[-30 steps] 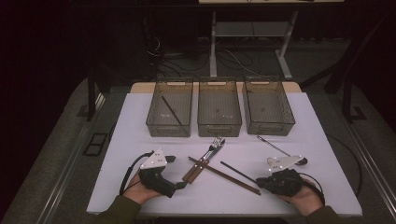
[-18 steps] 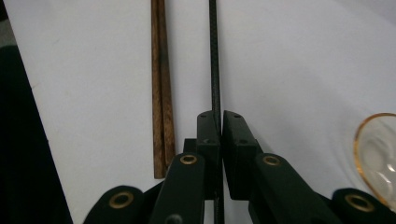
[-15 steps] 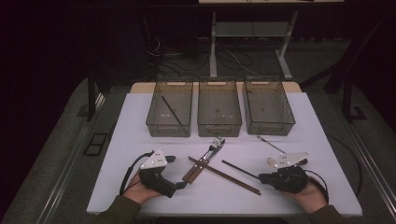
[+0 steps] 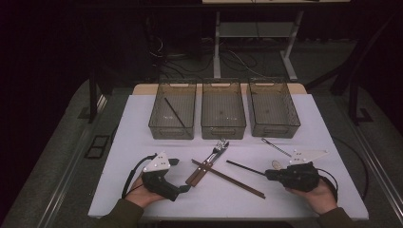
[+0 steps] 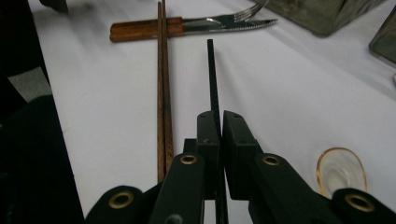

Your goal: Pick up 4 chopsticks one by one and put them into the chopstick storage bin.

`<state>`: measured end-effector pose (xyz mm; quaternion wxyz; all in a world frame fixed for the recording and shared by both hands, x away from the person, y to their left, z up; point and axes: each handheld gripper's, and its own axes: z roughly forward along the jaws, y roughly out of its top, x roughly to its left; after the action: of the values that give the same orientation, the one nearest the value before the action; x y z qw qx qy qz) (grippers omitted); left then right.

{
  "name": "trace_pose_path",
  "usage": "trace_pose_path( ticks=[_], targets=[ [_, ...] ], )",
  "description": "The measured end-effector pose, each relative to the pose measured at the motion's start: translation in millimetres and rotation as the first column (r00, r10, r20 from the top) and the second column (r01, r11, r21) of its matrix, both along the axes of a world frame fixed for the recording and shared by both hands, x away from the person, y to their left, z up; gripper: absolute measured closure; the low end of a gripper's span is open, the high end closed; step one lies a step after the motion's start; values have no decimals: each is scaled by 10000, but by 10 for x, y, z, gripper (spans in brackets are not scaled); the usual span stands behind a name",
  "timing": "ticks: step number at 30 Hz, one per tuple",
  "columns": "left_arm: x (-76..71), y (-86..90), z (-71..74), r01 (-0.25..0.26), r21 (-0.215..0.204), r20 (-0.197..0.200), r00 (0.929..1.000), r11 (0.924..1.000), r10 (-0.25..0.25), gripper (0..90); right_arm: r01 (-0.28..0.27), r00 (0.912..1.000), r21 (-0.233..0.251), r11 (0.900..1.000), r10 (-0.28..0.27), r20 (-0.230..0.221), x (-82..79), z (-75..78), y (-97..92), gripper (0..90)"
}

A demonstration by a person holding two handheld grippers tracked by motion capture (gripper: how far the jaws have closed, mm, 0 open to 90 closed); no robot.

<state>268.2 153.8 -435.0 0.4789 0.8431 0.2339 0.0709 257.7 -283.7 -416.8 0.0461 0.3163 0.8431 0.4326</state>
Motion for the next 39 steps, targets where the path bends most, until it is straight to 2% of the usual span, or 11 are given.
trace_pose_path(
  ticks=[10,16,29,39],
  targets=[
    [3,-3,-7,-15,-11,-25,10000,10000,15,0,73,9999,485,9988,-79,115,80,88,25,859],
    [6,-4,-10,3,25,-24,10000,10000,-3,0,-12,9999,450,9990,5,158,171,102,93,859],
    [4,-7,-10,-4,55,-18,10000,10000,4,0,197,9993,1009,9947,-228,290,215,161,96,858],
    [1,-10,-11,-41,-20,-36,10000,10000,41,0,156,9990,1226,9923,-206,393,316,242,201,858]
  ],
)
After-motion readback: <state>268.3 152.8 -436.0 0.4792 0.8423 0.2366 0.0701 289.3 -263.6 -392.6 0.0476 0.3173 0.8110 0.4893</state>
